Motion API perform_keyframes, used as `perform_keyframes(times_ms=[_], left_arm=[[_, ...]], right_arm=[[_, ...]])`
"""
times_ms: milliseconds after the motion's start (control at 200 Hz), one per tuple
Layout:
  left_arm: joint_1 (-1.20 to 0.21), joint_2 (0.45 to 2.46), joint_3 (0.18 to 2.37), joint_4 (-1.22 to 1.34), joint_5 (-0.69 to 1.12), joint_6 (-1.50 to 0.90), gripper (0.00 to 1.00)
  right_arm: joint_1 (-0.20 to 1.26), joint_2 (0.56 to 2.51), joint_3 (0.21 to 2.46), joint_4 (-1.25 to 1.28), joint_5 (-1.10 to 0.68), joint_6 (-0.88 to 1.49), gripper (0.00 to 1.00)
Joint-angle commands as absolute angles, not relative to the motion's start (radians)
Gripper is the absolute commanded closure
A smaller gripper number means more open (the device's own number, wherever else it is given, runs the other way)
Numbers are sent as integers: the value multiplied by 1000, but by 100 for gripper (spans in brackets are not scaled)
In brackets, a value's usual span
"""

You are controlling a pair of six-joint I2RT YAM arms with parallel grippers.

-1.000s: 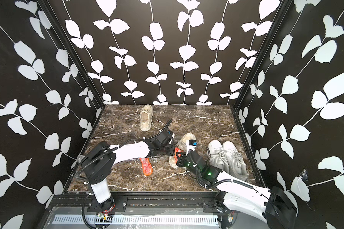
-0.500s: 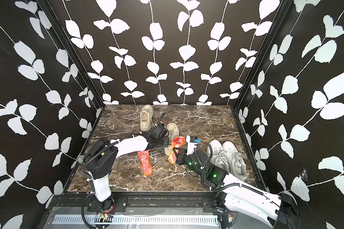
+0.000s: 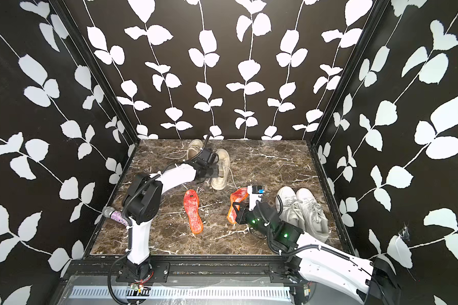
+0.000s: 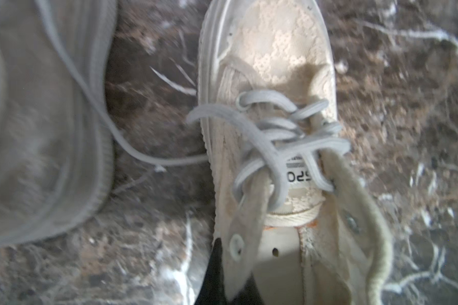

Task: Remove the insole from the shoe
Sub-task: Move the shoe to the center of the board.

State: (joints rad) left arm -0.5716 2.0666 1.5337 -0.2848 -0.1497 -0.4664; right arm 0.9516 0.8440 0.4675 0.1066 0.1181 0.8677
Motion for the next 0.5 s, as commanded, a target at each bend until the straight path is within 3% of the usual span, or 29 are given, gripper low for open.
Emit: perform_keyframes(times_ms=[0,495], left_arm=[[-535,2086,1632,-215,-126,-450,100],[-471,2254,1920,-336,-160,-401,100]], right_arm=[[961,881,453,135,105,860,100],[964,1175,525,202,-32,833,100]])
